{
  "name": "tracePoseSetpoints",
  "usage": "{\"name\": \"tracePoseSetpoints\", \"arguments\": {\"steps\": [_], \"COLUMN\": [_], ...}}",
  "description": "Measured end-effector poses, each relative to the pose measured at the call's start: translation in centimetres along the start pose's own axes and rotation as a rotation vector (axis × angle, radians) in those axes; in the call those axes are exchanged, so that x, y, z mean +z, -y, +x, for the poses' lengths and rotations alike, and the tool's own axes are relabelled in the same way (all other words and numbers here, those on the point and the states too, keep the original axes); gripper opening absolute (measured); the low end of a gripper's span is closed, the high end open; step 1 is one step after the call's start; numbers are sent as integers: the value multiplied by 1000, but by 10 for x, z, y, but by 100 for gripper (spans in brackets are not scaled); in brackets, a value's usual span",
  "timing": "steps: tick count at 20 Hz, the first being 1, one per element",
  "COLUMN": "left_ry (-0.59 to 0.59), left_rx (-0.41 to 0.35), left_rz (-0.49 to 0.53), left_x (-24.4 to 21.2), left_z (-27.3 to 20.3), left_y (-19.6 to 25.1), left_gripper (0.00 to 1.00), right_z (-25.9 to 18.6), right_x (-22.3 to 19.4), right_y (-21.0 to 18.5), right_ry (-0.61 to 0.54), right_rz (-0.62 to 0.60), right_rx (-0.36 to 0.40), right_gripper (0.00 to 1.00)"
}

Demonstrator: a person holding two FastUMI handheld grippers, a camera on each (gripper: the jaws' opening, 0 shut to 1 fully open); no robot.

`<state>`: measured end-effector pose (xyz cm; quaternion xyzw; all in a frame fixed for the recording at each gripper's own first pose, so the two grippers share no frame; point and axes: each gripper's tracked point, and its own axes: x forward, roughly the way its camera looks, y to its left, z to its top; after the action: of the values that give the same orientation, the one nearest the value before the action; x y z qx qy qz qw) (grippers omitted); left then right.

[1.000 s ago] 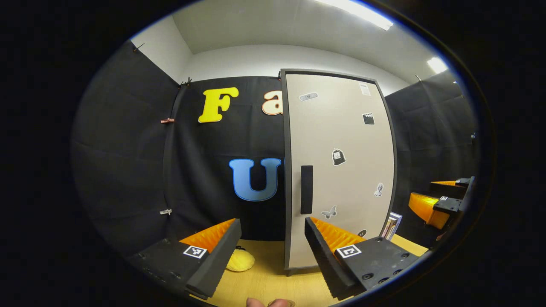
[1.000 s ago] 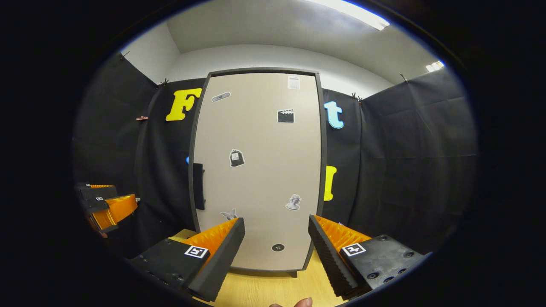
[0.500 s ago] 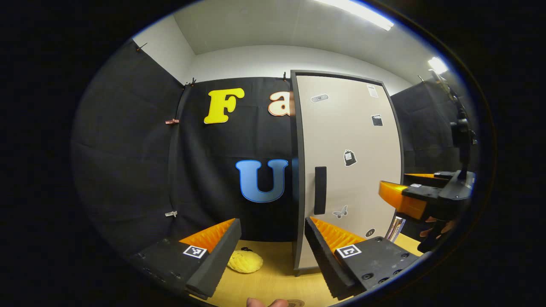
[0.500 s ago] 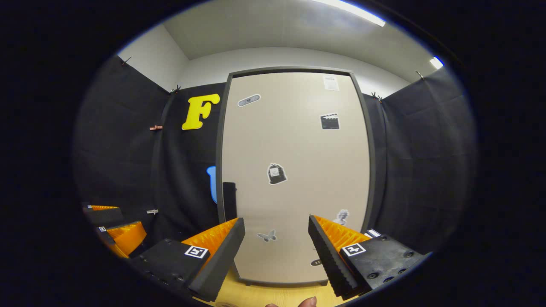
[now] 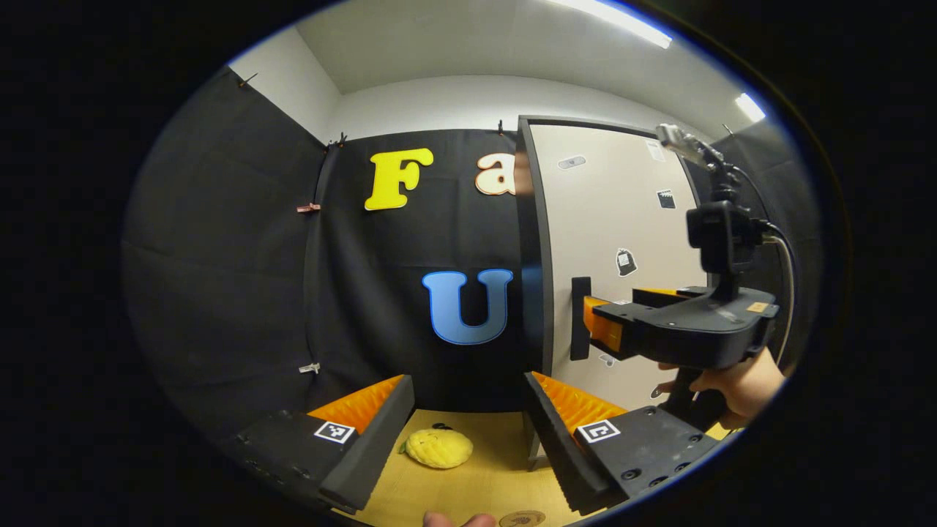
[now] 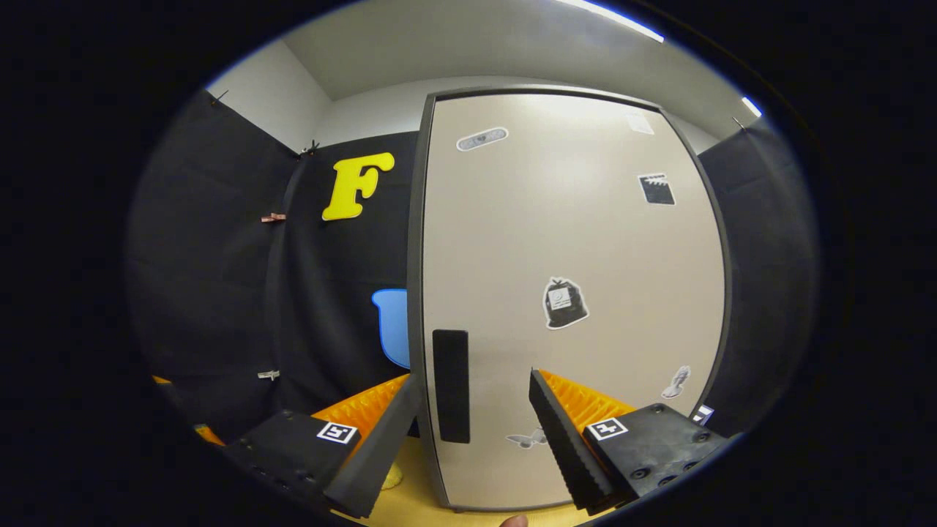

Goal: Open the cabinet door with the right hand, grasp the bottle in the cabinet with the left hand and place it on the coaster, then close the cabinet door with the right hand.

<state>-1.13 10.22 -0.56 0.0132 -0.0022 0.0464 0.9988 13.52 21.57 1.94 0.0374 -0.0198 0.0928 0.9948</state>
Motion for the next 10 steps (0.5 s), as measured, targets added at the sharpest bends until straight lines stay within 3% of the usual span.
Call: {"name": "tracePoseSetpoints", "arguments": {"steps": [5, 7, 8, 10], "left_ry": [-15, -21, -23, -24], "left_rx": [20, 27, 32, 44], "left_rz": [-8, -22, -25, -21], "left_x": [-10, -12, -13, -15], "left_z": [-3, -5, -6, -7], "left_y": [-12, -15, -17, -21], "left_gripper": [94, 95, 95, 95], "right_z": [33, 44, 47, 52], "right_x": [-20, -29, -33, -35], "right_y": [-11, -14, -17, -9], "right_ry": [-26, -48, -58, -72], "right_rz": [12, 27, 40, 38], "right_rx": [-14, -21, -21, -59], "right_gripper": [96, 83, 68, 50]}}
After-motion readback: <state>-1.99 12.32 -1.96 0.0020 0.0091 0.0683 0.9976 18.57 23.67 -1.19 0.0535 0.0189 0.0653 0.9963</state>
